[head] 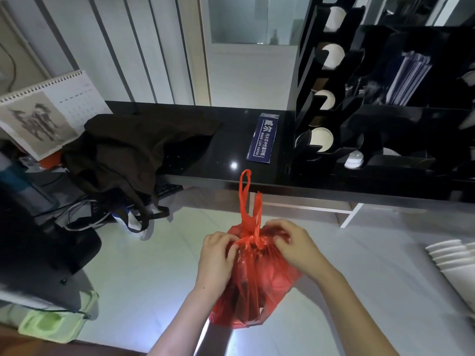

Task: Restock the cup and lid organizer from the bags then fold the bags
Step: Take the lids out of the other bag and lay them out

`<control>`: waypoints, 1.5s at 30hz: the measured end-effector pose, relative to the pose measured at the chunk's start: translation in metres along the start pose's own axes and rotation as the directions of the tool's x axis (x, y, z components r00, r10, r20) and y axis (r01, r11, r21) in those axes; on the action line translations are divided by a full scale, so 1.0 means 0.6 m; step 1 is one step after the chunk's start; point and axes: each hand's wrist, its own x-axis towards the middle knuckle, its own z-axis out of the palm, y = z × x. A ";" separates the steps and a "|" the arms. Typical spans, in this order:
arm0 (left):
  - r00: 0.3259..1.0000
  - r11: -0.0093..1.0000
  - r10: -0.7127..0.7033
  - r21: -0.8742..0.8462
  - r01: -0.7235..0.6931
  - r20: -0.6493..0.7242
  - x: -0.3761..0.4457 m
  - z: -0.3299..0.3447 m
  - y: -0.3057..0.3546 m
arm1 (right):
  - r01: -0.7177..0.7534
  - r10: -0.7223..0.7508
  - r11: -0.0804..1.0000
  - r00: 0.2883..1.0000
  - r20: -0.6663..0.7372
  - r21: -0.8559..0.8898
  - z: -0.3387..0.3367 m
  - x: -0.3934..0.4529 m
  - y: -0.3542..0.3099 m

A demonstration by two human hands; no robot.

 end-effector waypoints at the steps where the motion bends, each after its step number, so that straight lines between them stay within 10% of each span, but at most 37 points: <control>1: 1.000 1.000 0.001 0.012 0.000 -0.011 0.000 0.001 -0.001 | 0.024 -0.016 0.995 0.997 0.081 -0.100 0.005 -0.002 0.004; 17: 0.932 0.959 -0.284 -0.048 0.280 -0.226 0.047 -0.099 -0.096 | -0.201 0.173 0.939 0.978 -0.120 -0.280 -0.084 -0.021 0.074; 26: 1.000 0.976 -0.020 0.217 0.021 -0.005 0.057 -0.064 -0.023 | 0.071 -0.021 0.908 0.992 0.125 -0.413 -0.007 -0.015 -0.004; 38: 0.918 0.932 -0.346 0.038 0.360 -0.193 0.072 -0.106 -0.071 | -0.256 0.179 0.945 0.925 -0.336 -0.202 -0.041 -0.004 0.062; 42: 0.957 0.993 -0.010 0.108 0.043 -0.290 0.070 -0.098 -0.048 | -0.140 0.027 0.964 0.898 -0.440 -0.227 -0.033 0.001 0.055; 45: 0.917 0.904 0.399 0.157 -0.398 0.030 0.076 -0.088 -0.003 | 0.130 -0.220 0.963 0.888 -0.405 -0.238 -0.023 0.011 0.015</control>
